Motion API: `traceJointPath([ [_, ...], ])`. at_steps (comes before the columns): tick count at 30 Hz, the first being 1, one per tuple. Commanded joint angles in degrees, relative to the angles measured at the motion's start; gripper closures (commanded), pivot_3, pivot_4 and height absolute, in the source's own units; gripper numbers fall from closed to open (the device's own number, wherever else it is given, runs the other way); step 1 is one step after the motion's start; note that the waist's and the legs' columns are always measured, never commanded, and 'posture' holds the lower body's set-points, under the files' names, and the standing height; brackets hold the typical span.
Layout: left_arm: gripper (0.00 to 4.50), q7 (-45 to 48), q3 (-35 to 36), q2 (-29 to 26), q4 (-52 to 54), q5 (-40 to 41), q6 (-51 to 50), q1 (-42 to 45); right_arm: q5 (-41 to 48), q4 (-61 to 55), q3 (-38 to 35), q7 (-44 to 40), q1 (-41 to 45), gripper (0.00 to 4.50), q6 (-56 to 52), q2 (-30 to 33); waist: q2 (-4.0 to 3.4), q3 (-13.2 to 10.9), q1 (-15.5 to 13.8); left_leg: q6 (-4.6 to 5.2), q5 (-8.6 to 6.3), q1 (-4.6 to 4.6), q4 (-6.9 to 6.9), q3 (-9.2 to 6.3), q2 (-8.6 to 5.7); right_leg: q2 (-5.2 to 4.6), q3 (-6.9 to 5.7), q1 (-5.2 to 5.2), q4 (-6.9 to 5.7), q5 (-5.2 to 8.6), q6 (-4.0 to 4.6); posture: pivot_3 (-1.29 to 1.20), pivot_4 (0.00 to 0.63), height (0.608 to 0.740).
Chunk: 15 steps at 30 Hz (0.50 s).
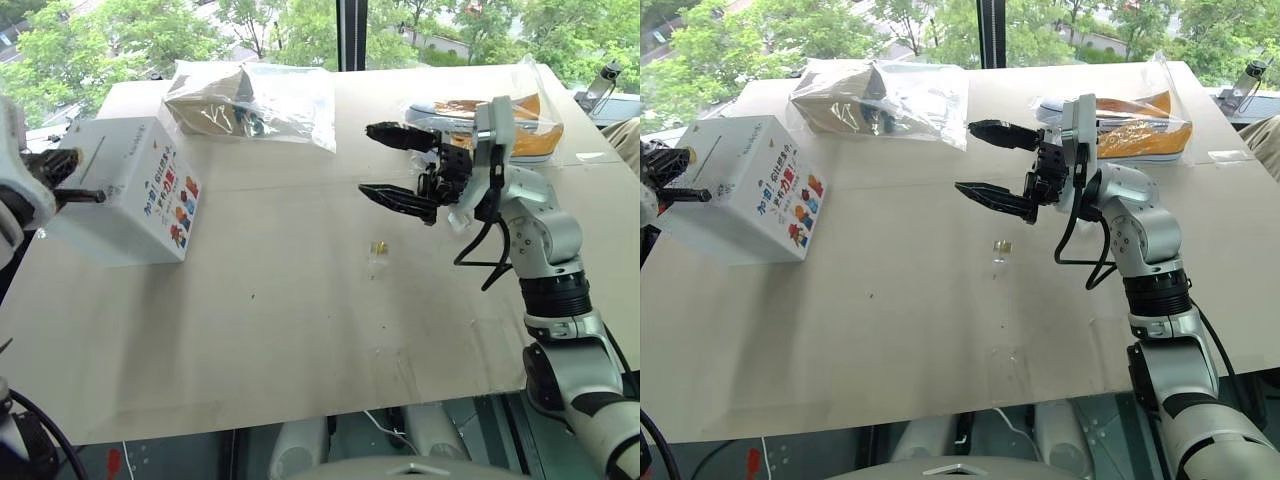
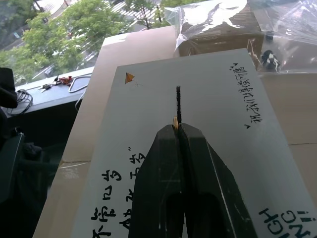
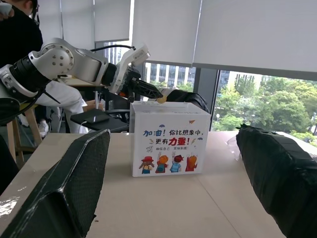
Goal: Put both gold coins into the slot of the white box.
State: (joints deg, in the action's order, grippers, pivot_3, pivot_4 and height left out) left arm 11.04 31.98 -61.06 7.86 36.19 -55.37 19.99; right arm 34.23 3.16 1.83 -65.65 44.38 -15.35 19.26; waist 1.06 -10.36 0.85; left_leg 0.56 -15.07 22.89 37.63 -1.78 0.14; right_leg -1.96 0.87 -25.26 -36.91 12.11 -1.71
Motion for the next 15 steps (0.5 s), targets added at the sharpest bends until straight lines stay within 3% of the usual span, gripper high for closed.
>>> traceJointPath([
  [1, 4.5, 2.1, 1.2, 0.3, -0.4, -2.2, 2.2, 0.1, 0.7, -2.8, -0.8, 0.3, 0.3, 0.1, 0.5, -0.3, 0.0, 0.0, 0.0, 0.0, 0.0, 0.0, 0.0, -0.01, 0.0, 0.0, 0.0, 0.0, -0.01, 0.0, 0.0, 0.0, 0.15, 0.74],
  [15, 4.5, 5.9, 2.1, 5.0, -3.8, -5.0, 3.8, 0.3, 0.6, -2.7, -1.1, 0.6, 0.0, 0.1, 1.3, -0.5, 0.02, 0.0, 0.0, 0.0, 0.0, -0.02, 0.0, 0.01, 0.0, -0.05, 0.02, -0.03, -0.11, -0.01, 0.0, 0.0, 0.15, 0.74],
])
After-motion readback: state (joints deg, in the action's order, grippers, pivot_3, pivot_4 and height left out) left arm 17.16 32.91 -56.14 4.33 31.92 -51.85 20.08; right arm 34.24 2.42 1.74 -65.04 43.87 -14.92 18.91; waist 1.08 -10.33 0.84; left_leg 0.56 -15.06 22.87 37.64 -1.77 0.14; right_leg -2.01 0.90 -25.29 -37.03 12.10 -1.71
